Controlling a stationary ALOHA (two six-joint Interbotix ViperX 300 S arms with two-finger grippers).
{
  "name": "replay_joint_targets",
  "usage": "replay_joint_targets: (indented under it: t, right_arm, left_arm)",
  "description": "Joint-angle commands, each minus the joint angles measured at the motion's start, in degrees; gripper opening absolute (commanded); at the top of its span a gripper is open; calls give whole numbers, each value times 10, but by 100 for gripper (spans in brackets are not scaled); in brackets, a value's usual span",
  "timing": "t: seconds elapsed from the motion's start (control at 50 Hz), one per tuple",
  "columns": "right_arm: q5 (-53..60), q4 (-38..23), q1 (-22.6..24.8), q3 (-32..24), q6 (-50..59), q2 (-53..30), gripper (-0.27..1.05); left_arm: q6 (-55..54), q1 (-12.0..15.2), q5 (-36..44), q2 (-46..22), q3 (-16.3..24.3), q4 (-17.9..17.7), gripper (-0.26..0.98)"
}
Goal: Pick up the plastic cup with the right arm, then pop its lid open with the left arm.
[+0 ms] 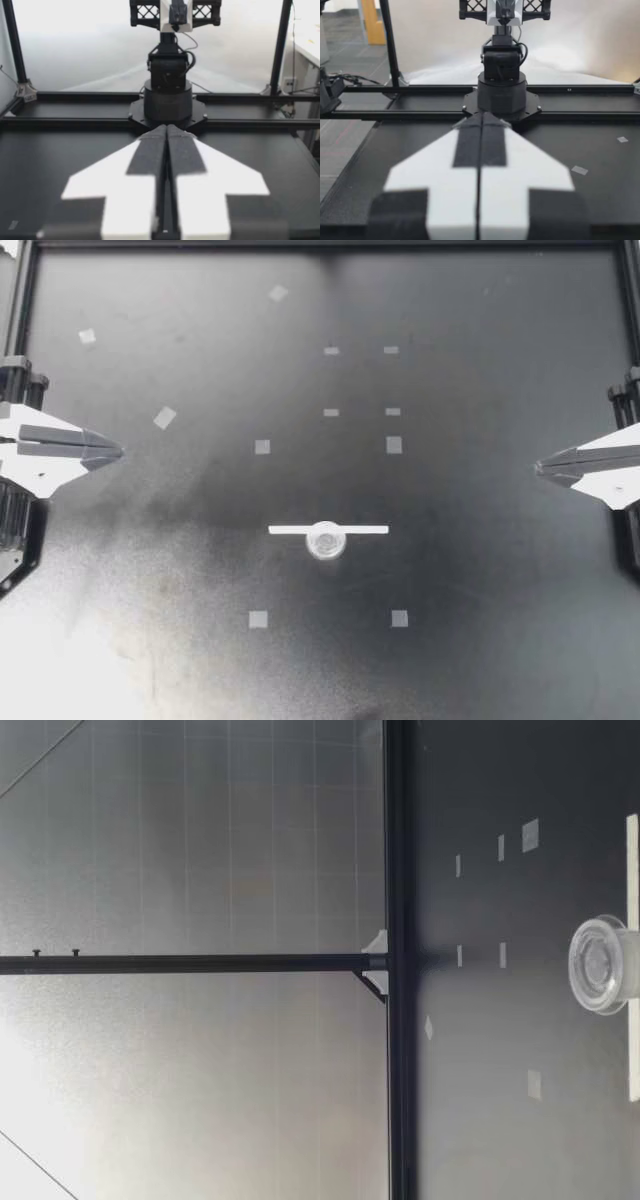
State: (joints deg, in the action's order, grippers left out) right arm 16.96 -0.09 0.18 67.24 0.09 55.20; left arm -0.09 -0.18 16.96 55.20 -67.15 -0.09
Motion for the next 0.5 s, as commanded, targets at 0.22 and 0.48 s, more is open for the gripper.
replay_joint_targets:
  t: [0.22,0.48]
  right_arm:
    - [-18,1,3,-7,15,-76,-11]
    - [54,0,3,-28,95,-318,29]
  left_arm:
    - [0,14,-60,-91,6,-62,-6]
    - [7,13,-86,-327,117,-62,-6]
